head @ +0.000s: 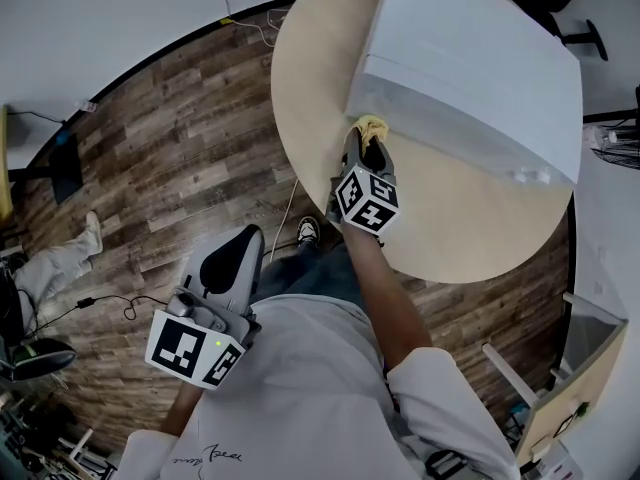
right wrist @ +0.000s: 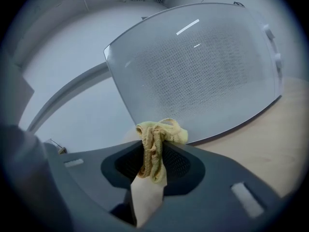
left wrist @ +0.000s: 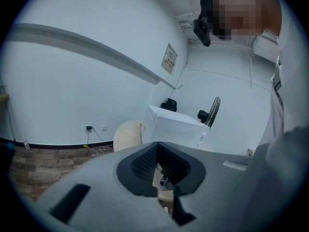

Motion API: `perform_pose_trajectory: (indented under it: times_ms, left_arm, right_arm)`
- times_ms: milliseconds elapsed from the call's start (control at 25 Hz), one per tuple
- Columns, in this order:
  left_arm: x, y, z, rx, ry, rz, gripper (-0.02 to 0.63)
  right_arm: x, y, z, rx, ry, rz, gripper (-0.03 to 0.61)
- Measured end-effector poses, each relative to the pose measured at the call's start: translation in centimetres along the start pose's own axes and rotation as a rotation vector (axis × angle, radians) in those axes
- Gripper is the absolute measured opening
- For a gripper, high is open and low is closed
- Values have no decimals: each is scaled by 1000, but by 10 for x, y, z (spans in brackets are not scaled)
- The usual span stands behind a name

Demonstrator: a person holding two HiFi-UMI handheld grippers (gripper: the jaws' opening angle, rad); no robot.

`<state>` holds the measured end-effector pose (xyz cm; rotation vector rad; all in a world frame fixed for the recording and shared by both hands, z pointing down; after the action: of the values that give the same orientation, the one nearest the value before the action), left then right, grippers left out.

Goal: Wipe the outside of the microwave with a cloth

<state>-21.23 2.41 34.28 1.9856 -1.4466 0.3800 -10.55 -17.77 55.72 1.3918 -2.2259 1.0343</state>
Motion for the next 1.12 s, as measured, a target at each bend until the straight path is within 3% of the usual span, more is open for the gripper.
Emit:
perform_pose_trajectory:
  times_ms: [560,1120]
  left_arm:
    - [-11,7,-3,-8,-6,29,-6]
    - [-8,1,0,14,-23,-4,-6]
  right_arm:
    - [8,36,-11,-43,38,87,123]
    - [-40,42,-1,-86,11,169,123]
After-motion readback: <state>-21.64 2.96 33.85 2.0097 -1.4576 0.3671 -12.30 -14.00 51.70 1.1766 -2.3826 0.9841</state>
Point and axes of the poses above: the fingertips, and each gripper's own axes: x forward along the fingers, y to its left, z out of its top, the point moved 1 cm from there along -x, backward along the fingers, and after that the axes turned 14 degrees about y, right-handed, at the moved point
